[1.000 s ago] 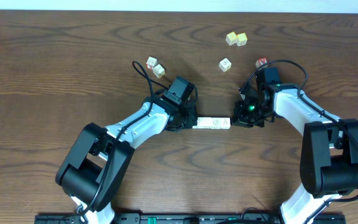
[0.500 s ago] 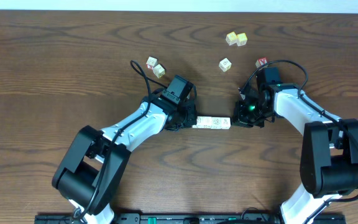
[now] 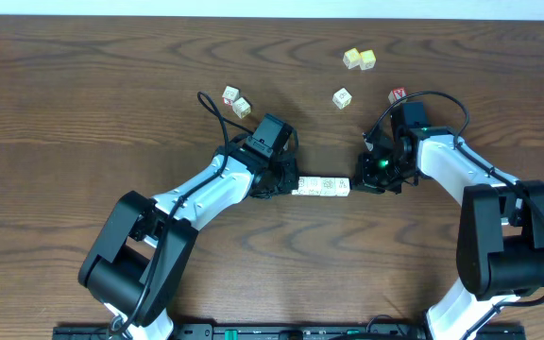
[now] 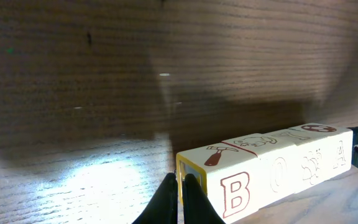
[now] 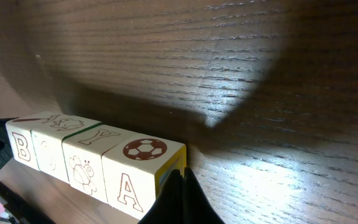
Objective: Lift 4 blocks
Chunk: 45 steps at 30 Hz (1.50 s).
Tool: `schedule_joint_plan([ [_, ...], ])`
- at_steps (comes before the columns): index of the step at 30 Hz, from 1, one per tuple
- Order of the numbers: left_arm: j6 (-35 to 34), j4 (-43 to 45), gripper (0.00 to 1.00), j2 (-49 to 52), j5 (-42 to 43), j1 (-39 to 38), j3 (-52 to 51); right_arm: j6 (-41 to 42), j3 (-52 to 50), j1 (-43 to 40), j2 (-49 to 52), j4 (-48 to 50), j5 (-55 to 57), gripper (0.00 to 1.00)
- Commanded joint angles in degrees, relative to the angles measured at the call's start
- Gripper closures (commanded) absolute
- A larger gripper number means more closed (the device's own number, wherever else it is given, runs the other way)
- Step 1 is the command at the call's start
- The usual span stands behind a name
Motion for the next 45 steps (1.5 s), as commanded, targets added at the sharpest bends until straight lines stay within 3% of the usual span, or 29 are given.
schedule_joint_plan([
  [1,0.52,0.5,0.93,-1.4,3.85,-0.57,0.11,0.44,-0.13,0.85,0.24,0.17,-6.56,0.99],
  [26,0.55,-0.63,0.93,-5.14,5.05,-0.57,0.13,1.55,-0.13,1.9,-1.57,0.63,-10.58,0.99],
  [45,0.31,-2.34,0.93,-7.32,5.07,-0.57,0.11,2.38,-0.11,2.51,-9.4,-0.81,-10.51,0.99],
])
